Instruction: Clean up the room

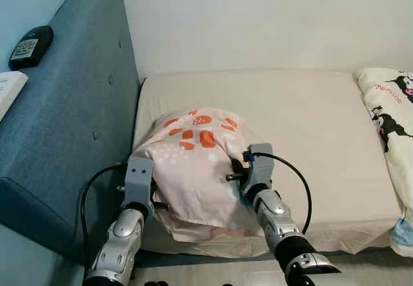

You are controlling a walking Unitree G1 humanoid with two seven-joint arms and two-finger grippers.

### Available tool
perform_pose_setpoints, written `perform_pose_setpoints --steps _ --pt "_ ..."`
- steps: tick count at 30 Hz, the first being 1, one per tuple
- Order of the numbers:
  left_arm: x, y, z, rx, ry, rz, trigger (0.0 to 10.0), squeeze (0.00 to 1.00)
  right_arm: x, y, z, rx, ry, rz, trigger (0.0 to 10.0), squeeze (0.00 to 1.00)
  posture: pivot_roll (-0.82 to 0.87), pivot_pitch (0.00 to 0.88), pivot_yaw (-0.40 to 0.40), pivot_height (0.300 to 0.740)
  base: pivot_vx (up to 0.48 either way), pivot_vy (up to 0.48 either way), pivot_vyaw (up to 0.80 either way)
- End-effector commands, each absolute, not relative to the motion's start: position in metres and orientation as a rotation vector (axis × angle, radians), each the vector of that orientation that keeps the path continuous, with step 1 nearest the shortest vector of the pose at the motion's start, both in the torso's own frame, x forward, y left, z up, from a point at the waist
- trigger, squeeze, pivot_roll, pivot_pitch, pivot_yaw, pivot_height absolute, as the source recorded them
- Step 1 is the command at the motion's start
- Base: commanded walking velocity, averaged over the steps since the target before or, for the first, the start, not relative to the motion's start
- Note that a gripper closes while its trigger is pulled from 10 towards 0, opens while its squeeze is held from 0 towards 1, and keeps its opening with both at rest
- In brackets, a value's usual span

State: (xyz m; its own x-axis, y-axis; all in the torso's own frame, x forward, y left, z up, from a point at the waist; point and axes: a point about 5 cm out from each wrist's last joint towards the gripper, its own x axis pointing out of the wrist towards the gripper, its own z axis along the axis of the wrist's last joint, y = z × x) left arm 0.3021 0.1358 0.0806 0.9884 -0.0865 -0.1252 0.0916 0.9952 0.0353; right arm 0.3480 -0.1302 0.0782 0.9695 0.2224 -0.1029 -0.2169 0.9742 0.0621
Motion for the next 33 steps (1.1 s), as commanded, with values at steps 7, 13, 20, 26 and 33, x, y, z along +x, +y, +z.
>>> perform_pose_setpoints --steps 7,13,20,26,33 --pt "0.315 0.132 0.098 0.080 0.094 -0.114 10.0 0.00 0.347 -0.126 0.083 0.066 0.072 0.235 10.0 0.00 0.11 0.302 0.025 0.740 0.000 0.000 0.00" --pt "0.329 0.124 0.114 0.058 0.069 -0.139 10.0 0.00 0.350 -0.125 0.087 0.062 0.066 0.232 10.0 0.00 0.12 0.372 0.052 0.740 0.000 0.000 0.00" --pt "0.333 0.123 0.122 0.014 0.049 -0.120 10.0 0.00 0.355 -0.131 0.094 0.048 0.061 0.221 10.0 0.00 0.10 0.363 0.048 0.740 0.000 0.000 0.00" --pt "0.330 0.126 0.118 -0.027 0.062 -0.083 10.0 0.00 0.360 -0.133 0.101 0.042 0.054 0.224 10.0 0.00 0.08 0.331 0.028 0.740 0.000 0.000 0.00" --pt "0.323 0.131 0.111 -0.054 0.083 -0.057 10.0 0.00 0.360 -0.131 0.102 0.045 0.050 0.227 10.0 0.00 0.07 0.313 0.018 0.740 0.000 0.000 0.00"
